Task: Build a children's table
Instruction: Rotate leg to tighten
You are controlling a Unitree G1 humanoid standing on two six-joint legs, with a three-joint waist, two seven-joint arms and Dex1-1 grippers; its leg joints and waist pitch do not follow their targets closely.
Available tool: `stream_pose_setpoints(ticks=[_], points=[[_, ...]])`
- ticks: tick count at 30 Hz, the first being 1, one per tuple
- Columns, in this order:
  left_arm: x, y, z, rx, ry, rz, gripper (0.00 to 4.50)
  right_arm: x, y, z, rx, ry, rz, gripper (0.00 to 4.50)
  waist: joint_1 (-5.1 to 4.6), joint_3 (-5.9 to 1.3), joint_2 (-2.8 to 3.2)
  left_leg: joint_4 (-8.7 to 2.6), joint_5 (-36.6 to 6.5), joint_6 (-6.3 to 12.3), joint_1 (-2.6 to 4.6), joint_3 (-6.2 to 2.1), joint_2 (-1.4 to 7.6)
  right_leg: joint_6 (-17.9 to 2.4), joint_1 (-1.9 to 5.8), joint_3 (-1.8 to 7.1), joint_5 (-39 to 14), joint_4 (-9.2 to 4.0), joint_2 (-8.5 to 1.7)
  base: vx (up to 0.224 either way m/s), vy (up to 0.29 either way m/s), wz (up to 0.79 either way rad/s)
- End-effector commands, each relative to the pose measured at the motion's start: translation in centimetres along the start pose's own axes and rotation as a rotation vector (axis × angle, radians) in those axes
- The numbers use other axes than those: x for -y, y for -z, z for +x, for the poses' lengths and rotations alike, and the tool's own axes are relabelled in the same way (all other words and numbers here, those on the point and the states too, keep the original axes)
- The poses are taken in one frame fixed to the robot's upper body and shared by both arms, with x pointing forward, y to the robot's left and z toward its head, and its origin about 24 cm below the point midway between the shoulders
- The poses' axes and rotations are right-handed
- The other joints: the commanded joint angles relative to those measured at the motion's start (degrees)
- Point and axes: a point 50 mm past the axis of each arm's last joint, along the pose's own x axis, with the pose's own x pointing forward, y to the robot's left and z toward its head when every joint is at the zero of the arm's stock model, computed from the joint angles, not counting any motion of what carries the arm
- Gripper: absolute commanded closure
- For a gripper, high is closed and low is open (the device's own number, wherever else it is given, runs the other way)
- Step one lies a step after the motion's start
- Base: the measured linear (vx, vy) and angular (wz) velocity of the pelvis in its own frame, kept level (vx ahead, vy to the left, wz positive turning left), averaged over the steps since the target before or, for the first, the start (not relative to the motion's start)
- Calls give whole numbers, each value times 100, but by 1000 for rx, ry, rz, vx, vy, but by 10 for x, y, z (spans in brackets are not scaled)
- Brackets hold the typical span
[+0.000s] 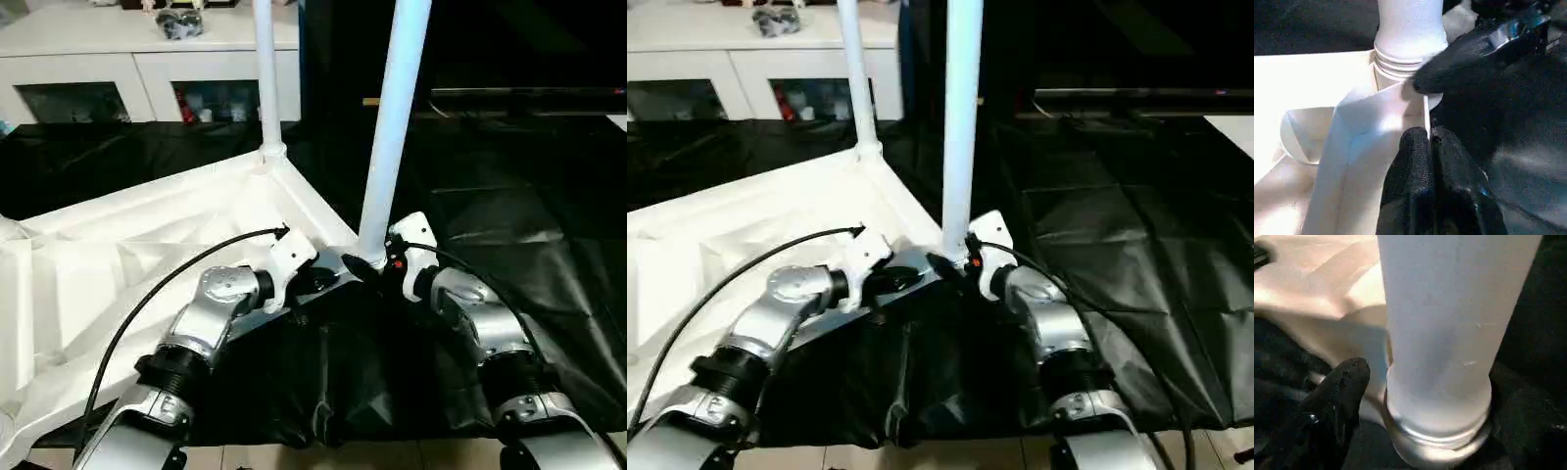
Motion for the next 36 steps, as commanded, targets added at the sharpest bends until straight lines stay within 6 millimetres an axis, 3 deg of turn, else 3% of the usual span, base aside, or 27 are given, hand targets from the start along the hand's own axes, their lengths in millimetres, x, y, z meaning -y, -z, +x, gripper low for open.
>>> stream_pose_setpoints(ticks=[1, 6, 8, 11, 20, 23, 25, 26, 28, 29, 31, 32, 33, 35, 36], points=[[9, -16, -1, 73, 148, 73, 450, -22, 4, 0, -39, -250, -36, 55, 44, -354, -22, -387, -1145, 410, 115, -302, 510, -1381, 229, 342, -1000, -465, -593, 0, 0, 0], [11, -15, -9, 66, 212, 67, 450, -21, 5, -12, -78, -336, -62, 55, 100, -350, -4, -397, -1212, 413, 138, -291, 537, -1406, 195, 345, -1054, -457, -584, 0, 0, 0], [10, -14, -11, 64, 221, 69, 450, -20, 6, -17, -106, -371, -73, 81, 160, -343, -16, -400, -1278, 305, 172, -290, 544, -1375, 174, 359, -1239, -476, -594, 0, 0, 0], [12, -13, -15, 61, 262, 65, 450, -21, 8, -22, -157, -436, -104, 92, 193, -341, -33, -406, -1245, 278, 161, -289, 543, -1345, 180, 360, -1250, -467, -596, 0, 0, 0], [15, -10, -19, 51, 295, 58, 450, -27, 9, -19, -186, -480, -116, 173, 197, -350, -45, -394, -1096, 337, 143, -291, 533, -1340, 186, 354, -1149, -454, -599, 0, 0, 0], [15, -10, -18, 51, 289, 55, 450, -29, 10, -19, -181, -478, -104, 179, 195, -350, -46, -397, -1135, 311, 148, -294, 532, -1328, 185, 355, -1205, -460, -598, 0, 0, 0], [14, -10, -16, 52, 259, 59, 450, -30, 12, -17, -161, -451, -77, 182, 191, -348, -47, -399, -1141, 302, 151, -295, 534, -1313, 182, 359, -1227, -464, -602, 0, 0, 0], [13, -10, -15, 51, 239, 61, 450, -29, 13, -14, -151, -413, -69, 183, 185, -348, 2, -400, -1151, 279, 149, -304, 534, -1314, 179, 361, -1224, -459, -602, 0, 0, 0], [9, -11, -10, 47, 174, 62, 450, -25, 17, -8, -144, -312, -62, 183, 143, -339, -29, -414, -1291, 210, 155, -308, 525, -1313, 172, 356, -1330, -474, -592, 0, 0, 0], [6, -13, -4, 50, 119, 46, 450, -20, 20, 0, -139, -166, -38, 183, 107, -322, 48, -411, -1396, 107, 167, -319, 515, -1309, 142, 367, -1498, -495, -607, 0, 0, 0], [4, -17, 4, 61, 69, 35, 450, -16, 20, 10, -120, -30, 14, 184, 36, -310, -2, -434, -1690, -59, 193, -343, 494, -1233, 140, 352, -1919, -546, -597, 0, 0, 0], [4, -19, 8, 61, 52, 32, 450, -16, 19, 15, -113, 9, 40, 184, 11, -313, 53, -431, -1805, -130, 209, -369, 491, -1176, 135, 355, -2091, -560, -617, 0, 0, 0], [4, -20, 11, 61, 44, 30, 450, -17, 19, 17, -109, 28, 54, 184, -39, -309, 19, -437, -1895, -136, 196, -370, 491, -1133, 144, 352, -2123, -578, -604, 0, 0, 0], [3, -24, 18, 61, -8, 30, 450, -20, 18, 25, -100, 88, 78, 184, -75, -306, 43, -442, -1941, -124, 204, -360, 497, -1131, 108, 367, -2058, -590, -594, 0, 0, 0], [3, -28, 28, 64, -53, 22, 450, -23, 16, 36, -90, 167, 119, 184, -92, -314, 28, -441, -1914, -128, 194, -364, 484, -1126, 122, 362, -2031, -581, -590, 0, 0, 0]])
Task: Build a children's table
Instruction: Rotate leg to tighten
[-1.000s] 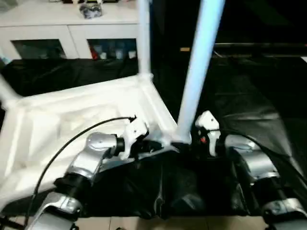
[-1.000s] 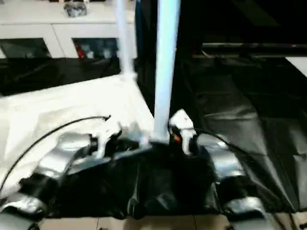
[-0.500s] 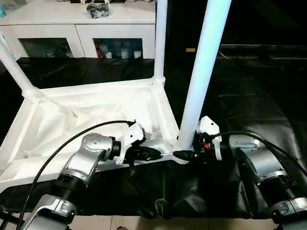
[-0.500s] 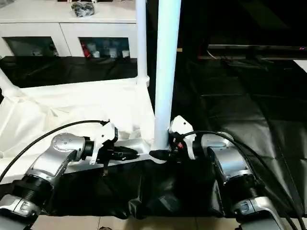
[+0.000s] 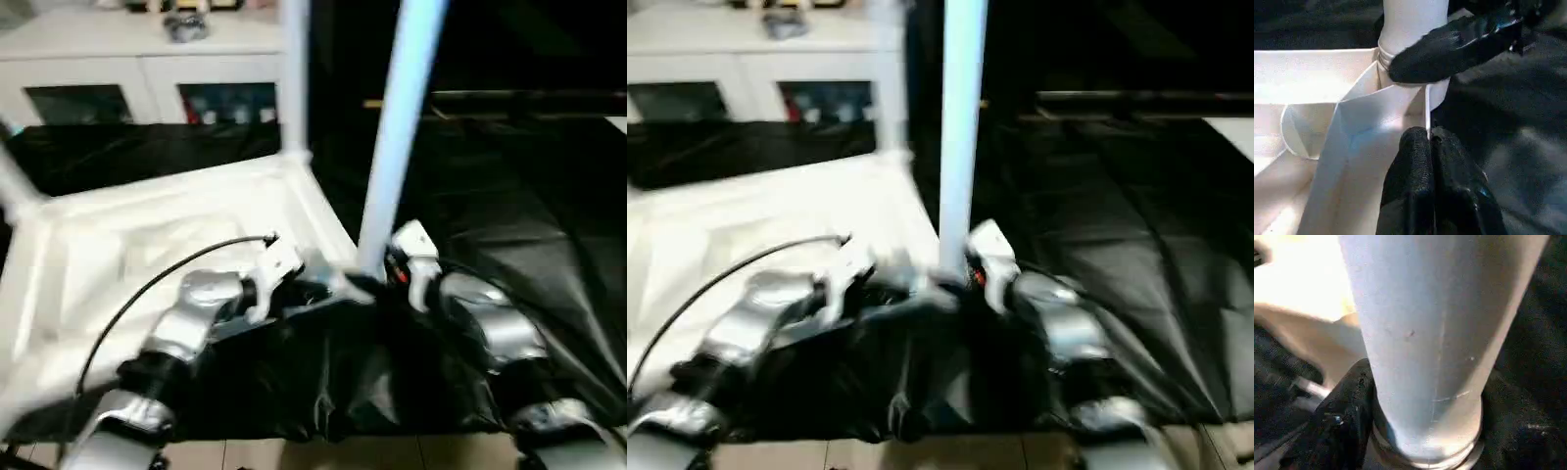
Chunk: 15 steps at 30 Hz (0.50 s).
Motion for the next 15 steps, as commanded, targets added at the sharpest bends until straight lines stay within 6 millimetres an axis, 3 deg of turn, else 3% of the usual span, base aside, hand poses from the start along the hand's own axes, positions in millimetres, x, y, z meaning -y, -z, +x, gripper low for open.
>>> stream_pose_setpoints(ticks=[1, 5, 6, 9, 15], points=[[6, -31, 22, 79, -26, 51, 450, -25, 16, 20, -83, 29, 65, 184, -50, -321, 10, -445, -1907, -145, 183, -372, 486, -1156, 101, 361, -2004, -571, -606, 0, 0, 0], [7, -36, 32, 88, -79, 40, 450, -39, 5, 36, -26, 79, 83, 184, -67, -335, 20, -440, -1731, -57, 142, -361, 477, -1201, 126, 356, -1700, -561, -602, 0, 0, 0], [8, -38, 35, 92, -76, 53, 450, -47, -2, 41, 14, 48, 62, 184, -43, -347, 53, -429, -1669, -3, 148, -352, 481, -1216, 128, 362, -1541, -555, -610, 0, 0, 0], [11, -37, 34, 92, -41, 73, 450, -52, -9, 42, 71, -22, 87, 114, -40, -360, 50, -431, -1515, 119, 118, -343, 485, -1282, 164, 354, -1208, -518, -595, 0, 0, 0], [15, -29, 24, 90, 43, 84, 450, -32, -6, 28, 70, -49, 84, 63, -27, -380, 52, -412, -1166, 360, 83, -335, 499, -1420, 210, 339, -763, -451, -599, 0, 0, 0]])
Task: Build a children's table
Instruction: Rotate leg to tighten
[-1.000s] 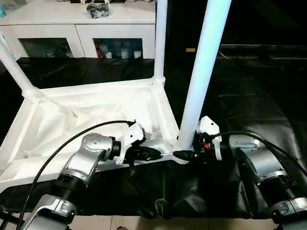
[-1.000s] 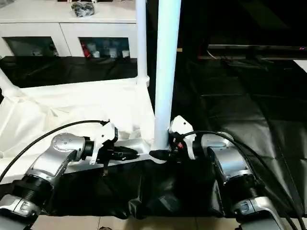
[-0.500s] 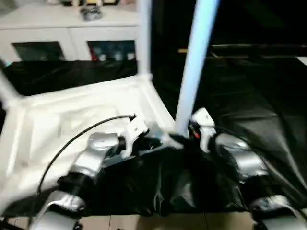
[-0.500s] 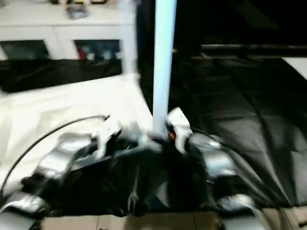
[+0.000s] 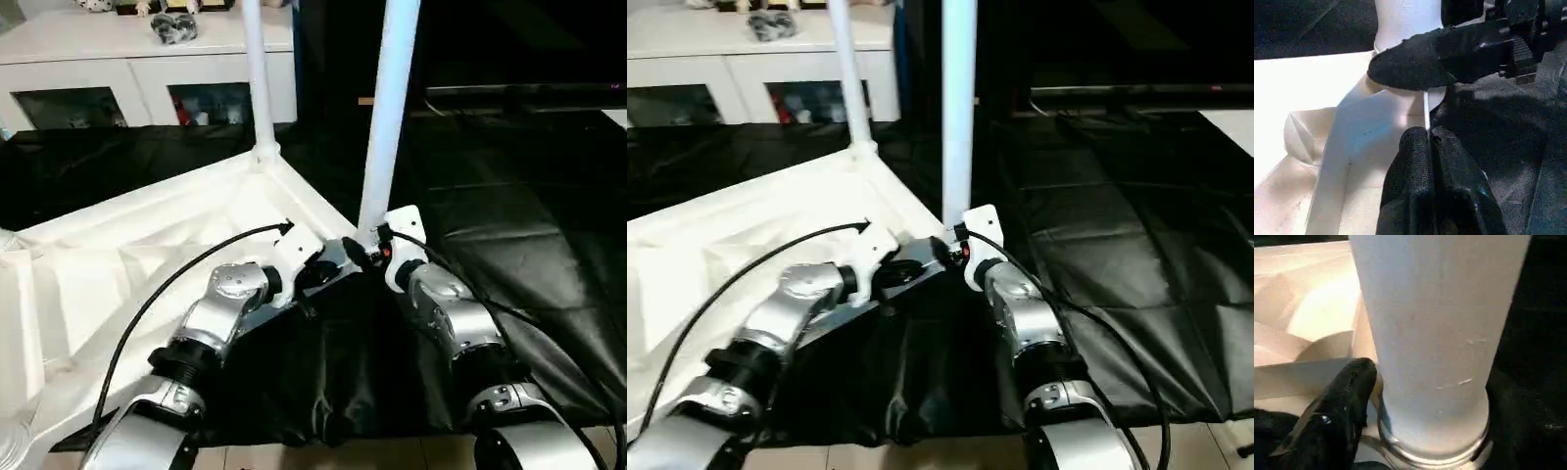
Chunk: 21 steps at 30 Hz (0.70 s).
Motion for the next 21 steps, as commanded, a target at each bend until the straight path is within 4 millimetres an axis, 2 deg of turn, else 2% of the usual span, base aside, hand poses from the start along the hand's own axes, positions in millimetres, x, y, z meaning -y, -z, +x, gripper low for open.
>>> stream_pose_setpoints(ticks=[1, 2, 3, 4, 5, 6, 8, 9, 12, 15, 16, 17, 21], points=[[18, -20, 10, 84, 130, 63, 450, -24, 6, 3, -21, -201, -3, 57, 6, -374, 4, -404, -1168, 370, 104, -332, 499, -1433, 224, 340, -740, -447, -599, 0, 0, 0], [18, -20, 10, 84, 130, 63, 450, -24, 6, 3, -21, -201, -3, 46, 26, -378, -56, -386, -1128, 413, 104, -322, 501, -1465, 237, 347, -711, -439, -617, 0, 0, 0], [18, -19, 9, 83, 139, 64, 450, -22, 7, 1, -28, -223, -20, 34, 34, -379, -31, -378, -1052, 447, 97, -318, 502, -1471, 234, 347, -680, -438, -620, 0, 0, 0], [18, -16, 2, 80, 179, 72, 450, -12, 10, -9, -64, -278, -90, 34, 40, -379, -38, -379, -1022, 465, 100, -315, 501, -1475, 234, 340, -655, -438, -611, 0, 0, 0], [18, -15, -1, 80, 201, 79, 450, -8, 11, -14, -78, -307, -116, 17, 60, -383, -98, -365, -937, 533, 89, -300, 506, -1475, 248, 337, -559, -428, -599, 0, 0, 0], [18, -14, -4, 77, 219, 83, 450, -5, 12, -18, -90, -339, -140, 17, 105, -378, -57, -361, -879, 586, 93, -295, 516, -1479, 237, 334, -541, -416, -604, 0, 0, 0], [16, -11, -10, 61, 246, 95, 450, -2, 11, -27, -109, -420, -175, 17, 122, -359, -68, -370, -956, 589, 102, -281, 521, -1466, 213, 335, -693, -431, -589, 0, 0, 0], [15, -8, -14, 49, 270, 104, 450, -1, 11, -33, -123, -481, -195, 17, 152, -349, -52, -371, -1103, 526, 126, -281, 527, -1438, 196, 341, -928, -463, -606, 0, 0, 0], [15, -5, -20, 29, 311, 113, 450, 0, 12, -41, -149, -567, -214, 17, 196, -331, -77, -402, -1300, 395, 141, -292, 534, -1306, 192, 341, -1356, -488, -590, 0, 0, 0], [14, -2, -27, 3, 346, 121, 450, 0, 13, -50, -188, -660, -234, 17, 233, -317, -73, -416, -1402, 320, 159, -291, 540, -1248, 165, 361, -1535, -505, -594, 0, 0, 0], [14, -1, -28, 0, 354, 122, 450, 0, 14, -52, -195, -672, -239, 17, 242, -318, -70, -415, -1414, 303, 165, -293, 539, -1250, 160, 361, -1575, -509, -601, 0, 0, 0], [14, 0, -30, -9, 369, 121, 450, 0, 14, -54, -207, -689, -247, 17, 246, -316, -108, -420, -1403, 281, 156, -296, 537, -1233, 167, 363, -1623, -513, -603, 0, 0, 0], [14, 2, -35, -24, 391, 121, 450, -1, 16, -57, -234, -721, -249, 43, 250, -323, -93, -416, -1286, 300, 142, -302, 532, -1234, 168, 361, -1546, -499, -605, 0, 0, 0]])
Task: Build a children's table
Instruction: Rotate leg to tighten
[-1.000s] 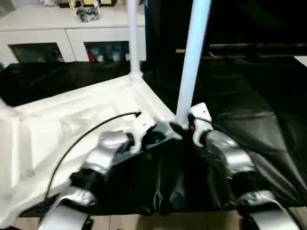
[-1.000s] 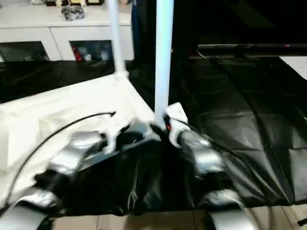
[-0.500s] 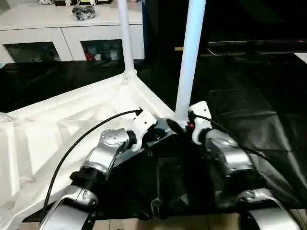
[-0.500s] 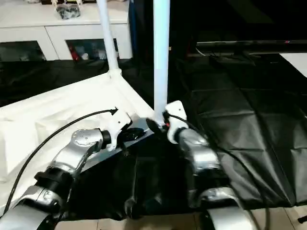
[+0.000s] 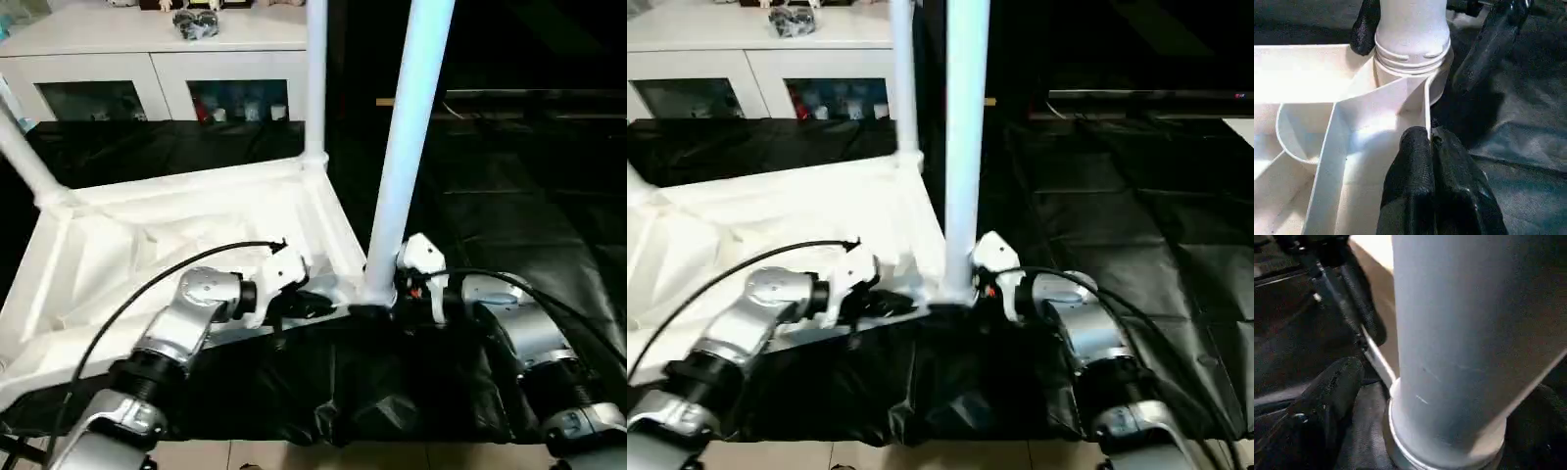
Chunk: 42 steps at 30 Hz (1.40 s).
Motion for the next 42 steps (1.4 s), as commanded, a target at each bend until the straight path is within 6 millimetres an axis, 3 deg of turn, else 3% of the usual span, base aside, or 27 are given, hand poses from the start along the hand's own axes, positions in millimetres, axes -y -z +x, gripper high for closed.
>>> stream_pose_setpoints(ticks=[1, 8, 9, 16, 20, 22, 24, 25, 27, 28, 29, 31, 33, 36, 38, 42], points=[[4, -7, 4, 14, 49, 34, 450, -13, 8, 11, -36, -94, 24, 54, -4, -340, -69, -415, -1243, 300, 140, -305, 525, -1258, 166, 360, -1475, -487, -597, 0, 0, 0], [7, -6, 1, 10, 69, 25, 450, -15, 9, 12, -54, -111, 24, 102, 3, -352, -83, -397, -1067, 375, 133, -295, 522, -1315, 176, 356, -1234, -459, -600, 0, 0, 0], [6, -7, 1, 14, 60, 24, 450, -15, 9, 13, -49, -98, 32, 122, 0, -347, -130, -396, -1060, 384, 127, -292, 519, -1303, 180, 355, -1271, -461, -600, 0, 0, 0], [1, -8, 6, 21, -42, -1, 450, -10, 17, 24, -55, 56, 91, 168, -14, -323, -126, -415, -1235, 267, 155, -300, 516, -1213, 144, 365, -1648, -503, -604, 0, 0, 0], [-6, -13, 16, 29, -140, -31, 450, -6, 21, 40, -33, 242, 173, 180, -113, -277, -133, -460, -1790, -49, 185, -362, 500, -989, 106, 360, -2549, -595, -616, 0, 0, 0], [-10, -17, 24, 25, -191, -39, 450, -5, 21, 50, -27, 328, 215, 180, -132, -275, -130, -462, -1972, -119, 218, -371, 499, -927, 74, 362, -2712, -618, -618, 0, 0, 0], [-13, -20, 30, 24, -228, -47, 450, -5, 19, 58, -24, 384, 245, 181, -228, -254, -132, -473, -2288, -241, 230, -406, 486, -855, 49, 355, -3004, -647, -628, 0, 0, 0], [-17, -25, 38, 25, -281, -58, 450, -4, 16, 69, -23, 456, 282, 181, -243, -249, -79, -471, -2368, -278, 243, -420, 481, -835, 35, 354, -3072, -650, -630, 0, 0, 0], [-19, -29, 43, 30, -306, -65, 450, -4, 12, 75, -20, 490, 296, 181, -290, -239, -112, -453, -2717, -359, 308, -442, 455, -689, -15, 323, -3424, -729, -635, 0, 0, 0], [-21, -33, 48, 34, -335, -60, 450, -3, 7, 81, -8, 517, 305, 181, -296, -235, -83, -442, -2817, -352, 341, -446, 450, -634, -34, 317, -3462, -777, -641, 0, 0, 0], [-22, -35, 50, 36, -346, -55, 450, -2, 3, 85, 9, 527, 314, 181, -303, -239, -51, -452, -2855, -352, 344, -456, 451, -633, -24, 311, -3397, -770, -637, 0, 0, 0], [-22, -38, 52, 36, -345, -33, 450, -2, -5, 90, 37, 531, 316, 181, -352, -261, -53, -520, -2859, -375, 265, -488, 472, -688, 52, 291, -3027, -723, -620, 0, 0, 0], [-21, -39, 53, 31, -327, -7, 450, -1, -10, 91, 71, 522, 313, 125, -363, -282, -45, -540, -2799, -363, 265, -456, 482, -869, 45, 331, -2456, -678, -620, 0, 0, 0], [-21, -36, 50, 15, -322, 17, 450, 1, -10, 87, 85, 505, 322, 102, -340, -307, -47, -549, -2420, -237, 220, -412, 491, -1082, 98, 360, -1853, -613, -626, 0, 0, 0], [-23, -33, 46, 10, -335, 24, 450, 5, -6, 79, 65, 513, 287, 76, -315, -306, -97, -513, -2154, -102, 207, -377, 483, -1148, 113, 376, -1805, -627, -650, 0, 0, 0], [-24, -33, 41, 16, -349, 21, 450, 8, -3, 67, 50, 504, 239, 61, -276, -307, -89, -495, -1955, -4, 203, -366, 492, -1140, 129, 377, -1884, -633, -653, 0, 0, 0]])
